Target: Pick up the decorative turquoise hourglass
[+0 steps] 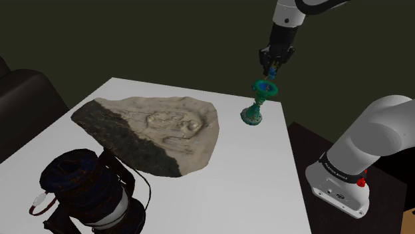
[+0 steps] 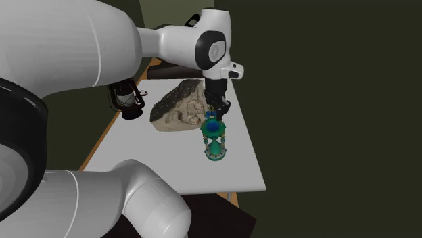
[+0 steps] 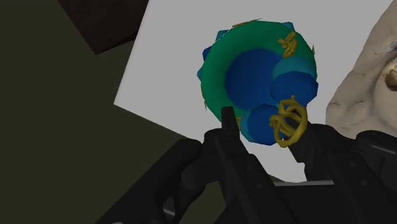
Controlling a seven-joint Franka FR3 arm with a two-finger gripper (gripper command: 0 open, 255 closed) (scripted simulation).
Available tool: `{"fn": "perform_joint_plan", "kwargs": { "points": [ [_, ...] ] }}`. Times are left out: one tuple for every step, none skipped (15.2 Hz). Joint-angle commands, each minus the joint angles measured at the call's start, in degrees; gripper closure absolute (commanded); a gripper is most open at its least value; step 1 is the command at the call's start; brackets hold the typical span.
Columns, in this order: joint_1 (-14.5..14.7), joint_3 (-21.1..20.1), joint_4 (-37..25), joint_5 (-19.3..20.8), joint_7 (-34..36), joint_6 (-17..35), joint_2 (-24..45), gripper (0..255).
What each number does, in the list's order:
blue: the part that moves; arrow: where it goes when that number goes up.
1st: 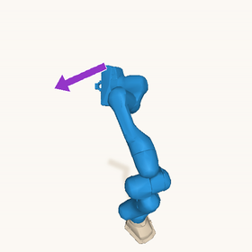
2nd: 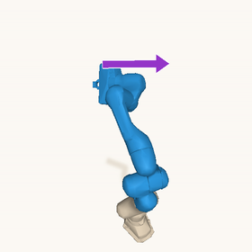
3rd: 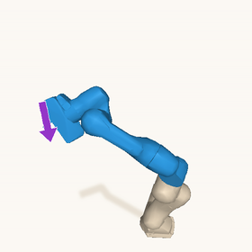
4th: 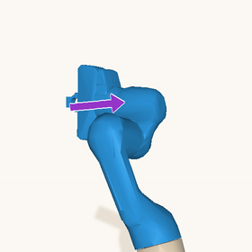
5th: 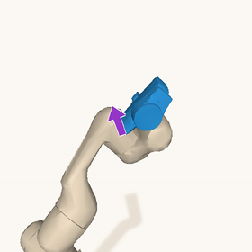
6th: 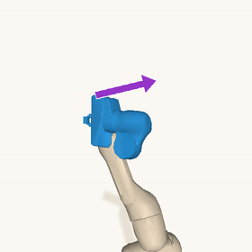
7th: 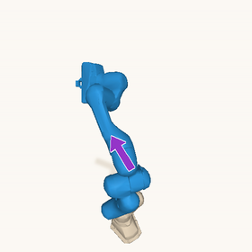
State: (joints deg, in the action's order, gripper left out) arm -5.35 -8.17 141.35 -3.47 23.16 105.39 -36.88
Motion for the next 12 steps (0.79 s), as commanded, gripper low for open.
{"fn": "perform_joint_plan", "kwargs": {
  "points": [
    [-0.02,0.05,-1.54,0.04,0.05,-1.51,0.00,255],
    [-0.04,0.10,-2.30,0.08,0.04,-2.29,-0.02,255],
    [-0.06,0.15,-3.07,0.12,0.03,-3.06,-0.02,255],
    [-0.08,0.19,-3.85,0.16,0.02,-3.82,0.00,255],
    [-0.11,0.24,-4.63,0.20,0.02,-4.58,0.02,255],
    [-0.13,0.28,-5.43,0.24,0.01,-5.34,0.06,255],
    [-0.15,0.32,-6.24,0.27,0.01,-6.09,0.11,255],
    [-0.17,0.37,-7.05,0.31,0.00,-6.84,0.18,255],
    [-0.20,0.41,-7.87,0.35,0.00,-7.59,0.26,255],
    [-0.22,0.44,-8.71,0.39,0.00,-8.33,0.34,255],
    [-0.24,0.48,-9.55,0.43,-0.01,-9.08,0.45,255],
    [-0.25,0.49,-9.67,0.43,-0.01,-9.19,0.45,255]
  ]
}}
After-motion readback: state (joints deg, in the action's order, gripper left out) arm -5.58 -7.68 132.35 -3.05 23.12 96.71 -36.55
